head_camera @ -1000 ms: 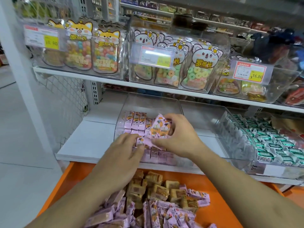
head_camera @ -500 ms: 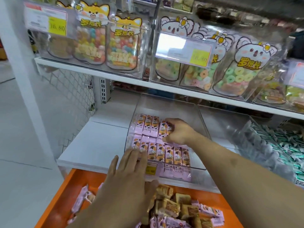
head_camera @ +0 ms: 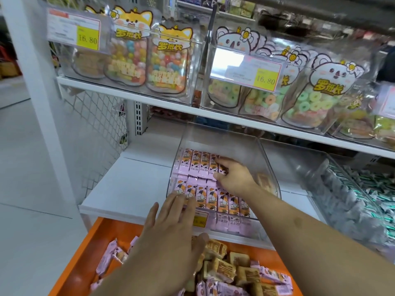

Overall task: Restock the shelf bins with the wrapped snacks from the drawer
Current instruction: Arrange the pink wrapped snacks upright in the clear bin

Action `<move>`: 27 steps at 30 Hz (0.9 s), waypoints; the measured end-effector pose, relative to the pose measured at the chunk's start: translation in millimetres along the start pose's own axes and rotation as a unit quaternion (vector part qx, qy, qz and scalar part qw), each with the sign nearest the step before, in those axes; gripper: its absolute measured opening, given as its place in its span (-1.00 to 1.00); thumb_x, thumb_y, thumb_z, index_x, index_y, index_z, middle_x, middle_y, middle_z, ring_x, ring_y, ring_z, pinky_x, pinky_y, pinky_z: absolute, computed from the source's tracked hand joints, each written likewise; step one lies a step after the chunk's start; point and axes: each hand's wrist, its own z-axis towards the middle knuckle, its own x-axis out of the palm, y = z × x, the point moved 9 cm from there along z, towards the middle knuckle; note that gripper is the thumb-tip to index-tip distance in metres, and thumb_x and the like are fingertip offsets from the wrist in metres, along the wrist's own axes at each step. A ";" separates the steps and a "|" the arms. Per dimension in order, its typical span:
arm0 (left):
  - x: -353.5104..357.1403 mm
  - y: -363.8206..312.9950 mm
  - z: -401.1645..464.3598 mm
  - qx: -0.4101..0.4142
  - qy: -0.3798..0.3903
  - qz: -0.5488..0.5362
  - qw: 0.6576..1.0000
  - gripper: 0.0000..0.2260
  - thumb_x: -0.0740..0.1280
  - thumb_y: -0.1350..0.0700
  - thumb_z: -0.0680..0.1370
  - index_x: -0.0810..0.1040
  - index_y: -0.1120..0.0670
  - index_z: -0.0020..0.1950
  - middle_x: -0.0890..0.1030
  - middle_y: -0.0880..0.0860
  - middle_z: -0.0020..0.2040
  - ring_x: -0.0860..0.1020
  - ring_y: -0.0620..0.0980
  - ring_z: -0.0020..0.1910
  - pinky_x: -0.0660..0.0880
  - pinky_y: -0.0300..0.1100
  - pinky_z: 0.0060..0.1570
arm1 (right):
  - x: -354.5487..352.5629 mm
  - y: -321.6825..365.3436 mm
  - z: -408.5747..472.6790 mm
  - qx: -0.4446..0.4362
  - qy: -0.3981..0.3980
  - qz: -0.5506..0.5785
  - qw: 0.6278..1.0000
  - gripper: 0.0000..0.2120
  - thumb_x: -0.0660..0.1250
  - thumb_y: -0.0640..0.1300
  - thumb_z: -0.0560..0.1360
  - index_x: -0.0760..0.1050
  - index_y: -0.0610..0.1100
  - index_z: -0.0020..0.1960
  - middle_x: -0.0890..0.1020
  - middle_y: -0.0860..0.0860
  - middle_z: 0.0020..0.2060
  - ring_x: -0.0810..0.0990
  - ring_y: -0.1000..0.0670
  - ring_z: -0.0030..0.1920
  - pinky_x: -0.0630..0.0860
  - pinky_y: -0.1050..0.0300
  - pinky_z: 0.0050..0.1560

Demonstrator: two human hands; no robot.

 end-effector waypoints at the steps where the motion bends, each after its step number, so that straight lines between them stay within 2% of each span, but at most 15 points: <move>1: 0.3 -0.3 -0.3 0.001 0.003 0.000 1.000 -0.33 -0.09 -0.32 0.68 -0.39 -0.15 0.64 -0.39 -0.12 0.65 -0.47 -0.07 0.59 -0.31 0.15 0.61 | 1.6 -0.3 0.6 0.000 -0.001 -0.006 1.000 -0.45 0.39 0.00 0.64 0.35 0.12 0.60 0.45 0.01 0.54 0.66 -0.06 0.24 0.62 0.06 0.25; 5: -1.6 -1.2 -3.5 0.008 0.003 0.003 1.000 -0.34 -0.10 -0.31 0.69 -0.39 -0.16 0.64 -0.39 -0.13 0.65 -0.47 -0.08 0.59 -0.28 0.16 0.62 | 2.0 0.4 -3.8 -0.013 -0.004 -0.031 0.999 -0.44 0.36 0.03 0.66 0.31 0.10 0.62 0.40 0.01 0.58 0.51 -0.11 0.44 0.51 -0.08 0.43; 8: -2.6 0.6 -5.4 0.015 -0.002 -0.009 1.000 -0.34 -0.08 -0.29 0.70 -0.40 -0.16 0.64 -0.40 -0.14 0.64 -0.48 -0.11 0.57 -0.29 0.14 0.62 | -9.2 7.8 -18.4 -0.037 -0.014 -0.032 0.999 -0.44 0.37 0.04 0.65 0.32 0.13 0.61 0.39 0.02 0.58 0.43 -0.10 0.51 0.45 -0.12 0.49; 10: -4.3 1.5 -6.3 0.019 -0.010 -0.017 1.000 -0.34 -0.08 -0.30 0.69 -0.41 -0.17 0.63 -0.41 -0.14 0.64 -0.49 -0.12 0.56 -0.30 0.11 0.62 | -20.1 19.0 -37.2 -0.068 -0.016 -0.031 0.997 -0.48 0.36 0.01 0.66 0.35 0.15 0.59 0.37 0.05 0.59 0.40 -0.06 0.53 0.37 -0.03 0.54; 13: -7.8 -1.9 -12.9 0.034 -0.026 -0.030 0.999 -0.32 -0.03 -0.30 0.70 -0.37 -0.16 0.65 -0.38 -0.10 0.66 -0.45 -0.11 0.59 -0.28 0.09 0.63 | -42.1 35.3 -83.4 -0.116 -0.035 -0.017 0.992 -0.54 0.35 -0.03 0.67 0.43 0.15 0.54 0.37 0.10 0.58 0.33 0.06 0.56 0.19 0.20 0.54; 15: -7.4 -9.7 -22.0 0.052 -0.034 -0.036 0.997 -0.32 0.00 -0.29 0.70 -0.30 -0.14 0.68 -0.31 -0.10 0.68 -0.37 -0.09 0.63 -0.25 0.08 0.64 | -50.5 37.6 -125.6 -0.146 -0.037 0.030 0.988 -0.60 0.37 -0.08 0.66 0.51 0.10 0.49 0.45 0.12 0.52 0.37 0.11 0.53 0.29 0.09 0.57; 16: -6.7 -14.3 -27.4 0.063 -0.040 -0.038 0.996 -0.32 0.03 -0.28 0.70 -0.26 -0.12 0.69 -0.26 -0.11 0.69 -0.31 -0.06 0.65 -0.21 0.06 0.64 | -52.7 36.3 -147.4 -0.161 -0.037 0.055 0.985 -0.62 0.38 -0.10 0.65 0.55 0.08 0.45 0.51 0.13 0.48 0.42 0.13 0.49 0.39 0.04 0.52; 18: -6.4 -24.9 -39.8 0.086 -0.065 -0.042 0.993 -0.32 0.09 -0.27 0.69 -0.14 -0.10 0.70 -0.14 -0.09 0.69 -0.13 -0.01 0.68 -0.07 0.02 0.65 | -53.0 27.0 -189.1 -0.169 -0.032 0.093 0.981 -0.67 0.39 -0.15 0.65 0.60 0.08 0.38 0.58 0.17 0.38 0.51 0.18 0.38 0.50 0.13 0.34; 21: 7.2 -39.4 -55.4 0.108 -0.085 -0.047 0.989 -0.34 0.16 -0.23 0.68 0.04 -0.01 0.70 0.06 -0.04 0.67 0.07 -0.01 0.64 0.04 -0.12 0.60 | -42.0 -2.9 -234.2 -0.141 -0.008 0.118 0.983 -0.71 0.40 -0.18 0.64 0.63 0.09 0.31 0.63 0.21 0.25 0.58 0.14 0.25 0.53 0.22 0.18; 25: 65.7 -57.2 -63.2 0.112 -0.008 -0.053 0.992 -0.40 0.18 -0.21 0.69 0.18 0.01 0.67 0.16 -0.06 0.63 0.22 -0.02 0.57 0.21 -0.15 0.52 | 9.0 -75.1 -259.8 -0.052 0.060 0.032 0.996 -0.67 0.41 -0.14 0.63 0.59 0.14 0.34 0.62 0.16 0.25 0.61 0.09 0.19 0.54 0.24 0.10; 27: 108.2 -58.2 -63.3 0.115 0.057 -0.031 0.991 -0.40 0.18 -0.21 0.69 0.17 0.00 0.67 0.13 -0.03 0.65 0.21 0.01 0.58 0.22 -0.10 0.54 | 39.7 -110.1 -269.3 -0.006 0.121 -0.016 0.993 -0.61 0.40 -0.12 0.62 0.54 0.09 0.42 0.58 0.08 0.35 0.61 0.00 0.27 0.55 0.15 0.20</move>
